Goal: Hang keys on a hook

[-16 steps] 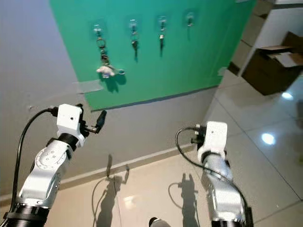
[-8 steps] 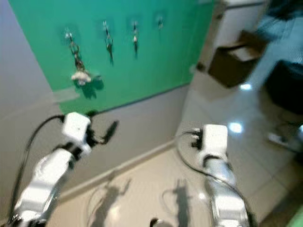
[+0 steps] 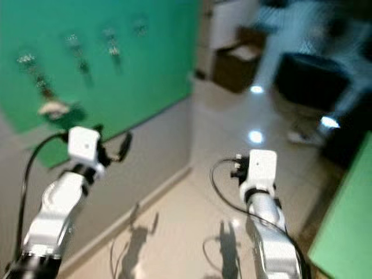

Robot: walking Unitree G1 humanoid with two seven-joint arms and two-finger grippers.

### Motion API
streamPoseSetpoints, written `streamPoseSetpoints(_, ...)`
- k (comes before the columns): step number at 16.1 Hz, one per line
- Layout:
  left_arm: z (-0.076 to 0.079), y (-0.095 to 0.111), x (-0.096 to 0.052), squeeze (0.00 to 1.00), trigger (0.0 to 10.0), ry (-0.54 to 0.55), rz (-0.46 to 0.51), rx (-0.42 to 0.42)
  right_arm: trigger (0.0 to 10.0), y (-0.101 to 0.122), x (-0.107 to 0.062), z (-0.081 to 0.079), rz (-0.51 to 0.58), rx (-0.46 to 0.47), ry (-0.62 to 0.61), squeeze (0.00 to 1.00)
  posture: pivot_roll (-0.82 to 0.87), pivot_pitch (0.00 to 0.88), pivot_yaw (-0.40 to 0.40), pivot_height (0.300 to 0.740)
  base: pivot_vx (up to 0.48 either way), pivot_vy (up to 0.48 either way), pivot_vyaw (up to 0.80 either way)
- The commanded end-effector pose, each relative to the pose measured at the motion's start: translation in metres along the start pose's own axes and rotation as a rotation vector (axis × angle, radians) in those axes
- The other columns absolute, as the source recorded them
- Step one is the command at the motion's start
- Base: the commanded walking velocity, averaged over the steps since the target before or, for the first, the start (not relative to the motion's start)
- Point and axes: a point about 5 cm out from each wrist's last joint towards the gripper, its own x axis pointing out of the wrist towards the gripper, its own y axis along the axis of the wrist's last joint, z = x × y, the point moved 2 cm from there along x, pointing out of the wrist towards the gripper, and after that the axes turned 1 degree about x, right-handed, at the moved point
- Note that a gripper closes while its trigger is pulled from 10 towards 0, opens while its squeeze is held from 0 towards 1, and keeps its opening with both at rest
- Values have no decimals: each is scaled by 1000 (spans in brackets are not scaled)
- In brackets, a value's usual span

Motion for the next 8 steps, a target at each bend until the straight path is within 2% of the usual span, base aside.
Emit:
streamPoseSetpoints(1,4,3,2,0,10000,-9,15,-2,10000,4,0,6,7,-14,-19,0,-107,0,60,740,0,0,-800)
streamPoseSetpoints(6,-1,3,1,0,10000,36,27,17,10000,10,4,4,13,-70,2,0,-95,1,16,740,0,0,-800)
streamPoseSetpoints(8,0,3,2,0,10000,42,27,17,10000,12,6,3,18,-87,11,0,-93,3,13,740,0,-426,-800)
